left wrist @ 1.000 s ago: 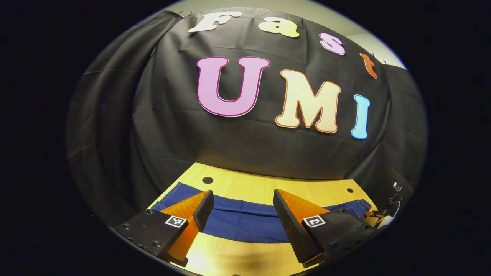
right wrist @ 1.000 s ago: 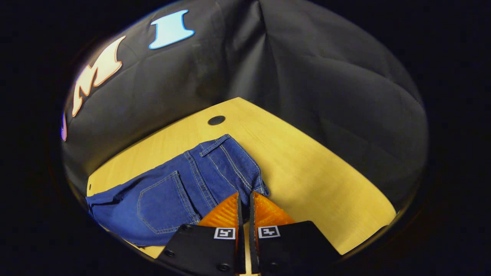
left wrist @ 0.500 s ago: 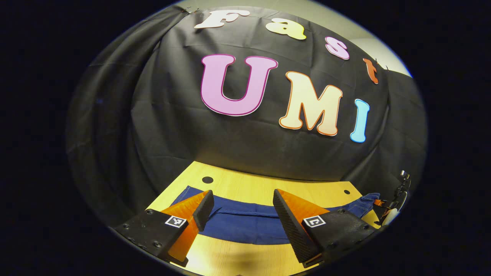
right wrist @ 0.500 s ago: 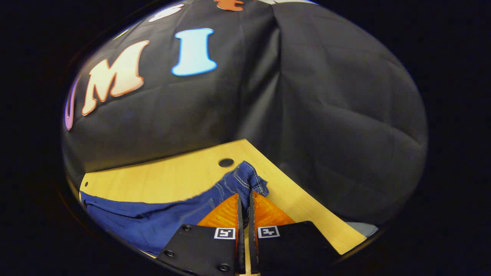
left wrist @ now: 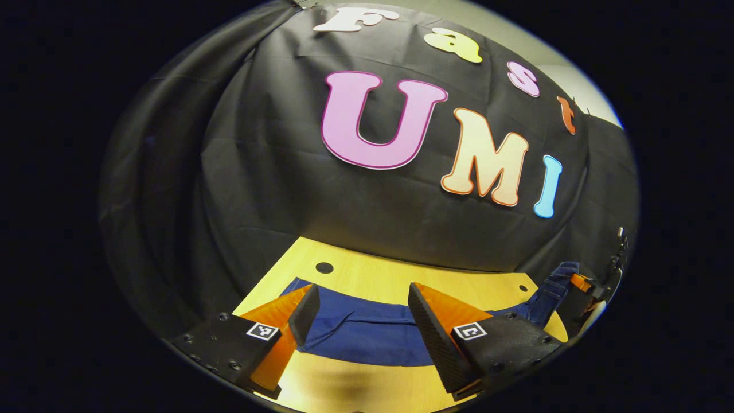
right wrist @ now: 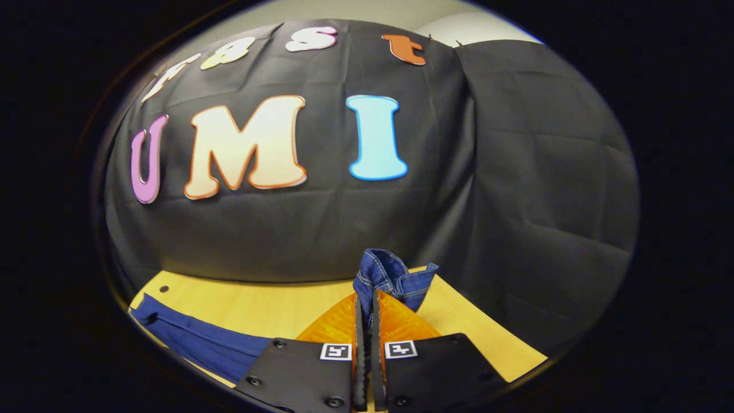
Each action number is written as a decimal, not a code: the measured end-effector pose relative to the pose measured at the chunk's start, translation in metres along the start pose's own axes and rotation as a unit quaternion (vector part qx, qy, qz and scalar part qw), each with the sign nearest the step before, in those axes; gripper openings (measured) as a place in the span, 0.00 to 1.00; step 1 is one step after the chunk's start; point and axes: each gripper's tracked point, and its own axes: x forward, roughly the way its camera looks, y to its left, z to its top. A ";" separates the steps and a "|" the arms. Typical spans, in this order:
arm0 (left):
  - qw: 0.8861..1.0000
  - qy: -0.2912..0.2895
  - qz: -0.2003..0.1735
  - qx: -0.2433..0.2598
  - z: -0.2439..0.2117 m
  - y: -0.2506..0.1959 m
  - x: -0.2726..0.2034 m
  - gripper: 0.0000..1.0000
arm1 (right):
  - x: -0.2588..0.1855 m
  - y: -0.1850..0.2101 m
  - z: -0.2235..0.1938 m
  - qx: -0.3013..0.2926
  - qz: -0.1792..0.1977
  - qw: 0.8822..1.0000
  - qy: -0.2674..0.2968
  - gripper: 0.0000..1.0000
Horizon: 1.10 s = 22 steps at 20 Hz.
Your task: Grasp the waist and the cuffs of the jeans and fold them to make the two legs overlap; first hold the waist and fold one-third of the jeans toward the cuffs, then hold the cuffs and fold the remaining one-third in the same direction to finish folding.
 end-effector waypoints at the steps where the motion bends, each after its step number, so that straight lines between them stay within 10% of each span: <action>1: 1.000 0.005 0.000 0.001 -0.001 0.008 0.002 0.95 | -0.004 0.001 0.002 0.000 0.008 1.000 0.000 0.07; 22: 0.997 0.076 -0.013 -0.018 -0.047 0.129 0.003 0.96 | -0.002 0.009 -0.021 -0.086 0.207 0.972 0.062 0.07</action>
